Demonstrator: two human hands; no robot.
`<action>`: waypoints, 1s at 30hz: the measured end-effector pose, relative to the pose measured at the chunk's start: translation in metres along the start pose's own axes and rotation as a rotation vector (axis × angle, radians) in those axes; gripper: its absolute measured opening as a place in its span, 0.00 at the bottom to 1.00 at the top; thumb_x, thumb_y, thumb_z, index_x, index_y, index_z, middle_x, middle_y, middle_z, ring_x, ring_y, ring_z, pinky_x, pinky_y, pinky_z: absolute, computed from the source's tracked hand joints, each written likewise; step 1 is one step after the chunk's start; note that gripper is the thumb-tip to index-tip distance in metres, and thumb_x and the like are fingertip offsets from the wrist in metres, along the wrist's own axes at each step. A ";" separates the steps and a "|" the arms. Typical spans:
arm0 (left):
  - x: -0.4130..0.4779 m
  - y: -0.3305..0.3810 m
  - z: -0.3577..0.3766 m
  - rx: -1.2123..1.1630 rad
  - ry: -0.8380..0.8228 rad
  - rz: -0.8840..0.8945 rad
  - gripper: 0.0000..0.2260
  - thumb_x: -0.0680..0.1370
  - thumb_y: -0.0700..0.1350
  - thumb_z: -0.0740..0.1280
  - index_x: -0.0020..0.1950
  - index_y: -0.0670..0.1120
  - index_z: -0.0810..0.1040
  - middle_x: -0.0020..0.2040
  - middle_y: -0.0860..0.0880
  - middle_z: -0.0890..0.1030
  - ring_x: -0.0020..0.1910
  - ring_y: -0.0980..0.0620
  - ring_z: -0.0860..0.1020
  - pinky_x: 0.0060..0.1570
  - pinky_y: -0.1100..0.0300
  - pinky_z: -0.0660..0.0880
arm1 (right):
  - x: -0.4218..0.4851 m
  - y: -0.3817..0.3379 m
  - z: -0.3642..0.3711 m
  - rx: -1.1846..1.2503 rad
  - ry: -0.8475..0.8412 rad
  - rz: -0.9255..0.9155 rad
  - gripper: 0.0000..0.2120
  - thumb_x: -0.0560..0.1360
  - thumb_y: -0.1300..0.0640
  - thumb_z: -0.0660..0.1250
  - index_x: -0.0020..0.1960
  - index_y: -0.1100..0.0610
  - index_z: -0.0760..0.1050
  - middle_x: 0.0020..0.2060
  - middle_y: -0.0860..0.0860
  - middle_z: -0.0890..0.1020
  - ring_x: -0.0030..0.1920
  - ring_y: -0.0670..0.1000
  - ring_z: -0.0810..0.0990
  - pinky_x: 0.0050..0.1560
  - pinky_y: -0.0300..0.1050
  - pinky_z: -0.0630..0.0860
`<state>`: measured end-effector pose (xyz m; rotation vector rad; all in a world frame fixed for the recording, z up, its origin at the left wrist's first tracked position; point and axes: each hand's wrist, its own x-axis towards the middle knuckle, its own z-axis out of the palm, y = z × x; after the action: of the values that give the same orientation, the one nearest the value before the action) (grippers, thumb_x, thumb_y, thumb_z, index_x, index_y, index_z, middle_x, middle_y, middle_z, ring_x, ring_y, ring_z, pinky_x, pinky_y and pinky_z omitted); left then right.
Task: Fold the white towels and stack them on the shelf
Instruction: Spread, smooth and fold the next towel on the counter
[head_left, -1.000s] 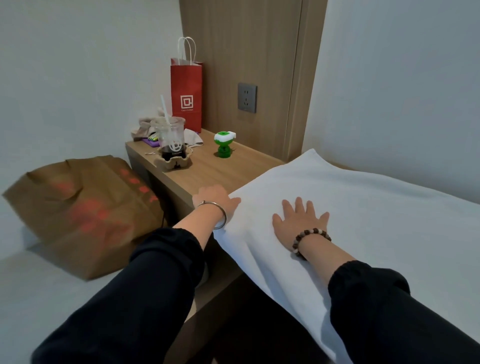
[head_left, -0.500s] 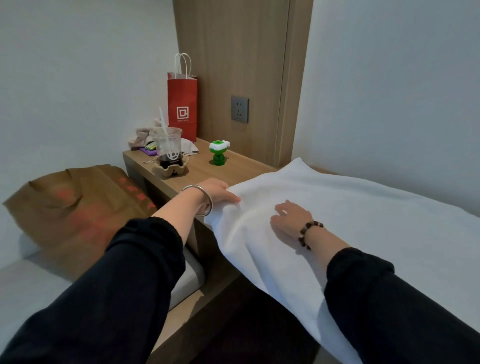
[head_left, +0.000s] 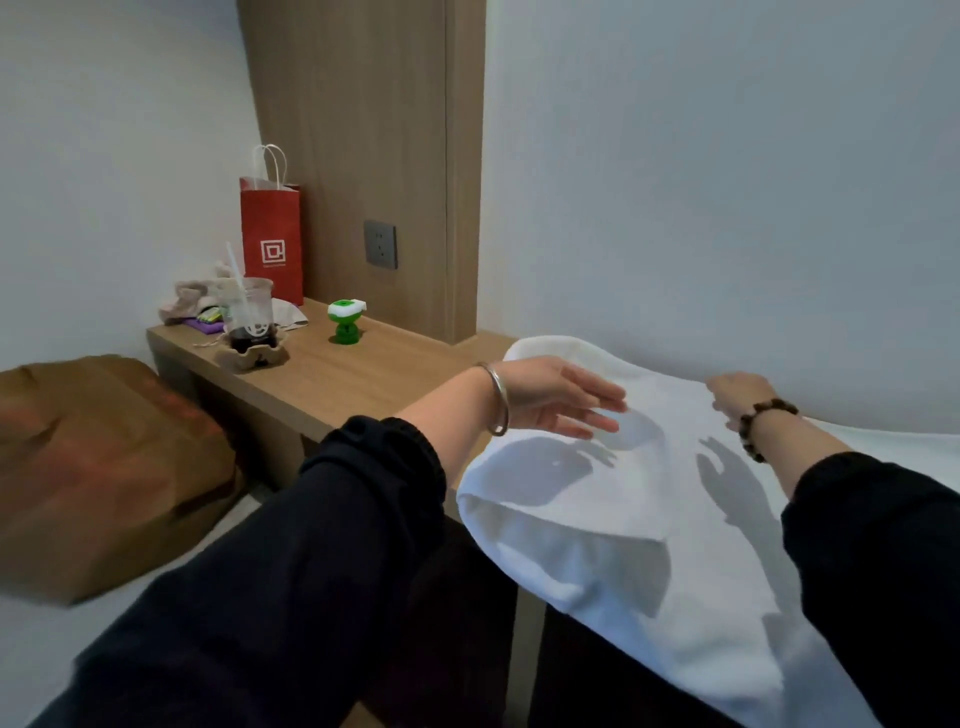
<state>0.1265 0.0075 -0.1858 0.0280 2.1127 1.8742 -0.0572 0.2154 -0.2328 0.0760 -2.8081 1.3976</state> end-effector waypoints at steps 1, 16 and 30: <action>0.003 -0.011 0.001 0.123 0.126 0.002 0.15 0.80 0.30 0.55 0.63 0.38 0.74 0.58 0.45 0.79 0.52 0.46 0.81 0.48 0.60 0.77 | 0.000 0.014 -0.006 -0.025 -0.028 0.055 0.15 0.79 0.59 0.57 0.58 0.69 0.73 0.56 0.64 0.77 0.58 0.64 0.76 0.54 0.55 0.72; 0.033 -0.129 -0.010 1.247 0.552 -0.021 0.19 0.82 0.50 0.48 0.70 0.44 0.64 0.75 0.49 0.60 0.72 0.51 0.58 0.66 0.49 0.61 | -0.042 -0.013 0.084 -0.425 -0.462 -0.437 0.26 0.74 0.51 0.69 0.69 0.53 0.68 0.68 0.52 0.70 0.67 0.53 0.70 0.62 0.42 0.67; 0.038 -0.144 -0.014 1.280 0.486 0.004 0.26 0.80 0.58 0.47 0.77 0.59 0.44 0.78 0.54 0.45 0.77 0.53 0.45 0.72 0.45 0.51 | -0.007 -0.003 0.059 -0.457 0.117 -0.220 0.15 0.78 0.57 0.57 0.55 0.65 0.76 0.56 0.63 0.79 0.56 0.62 0.77 0.49 0.46 0.70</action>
<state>0.1146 -0.0180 -0.3330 -0.1452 3.2306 0.2382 -0.0494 0.1667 -0.2662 0.2776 -2.8333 0.6746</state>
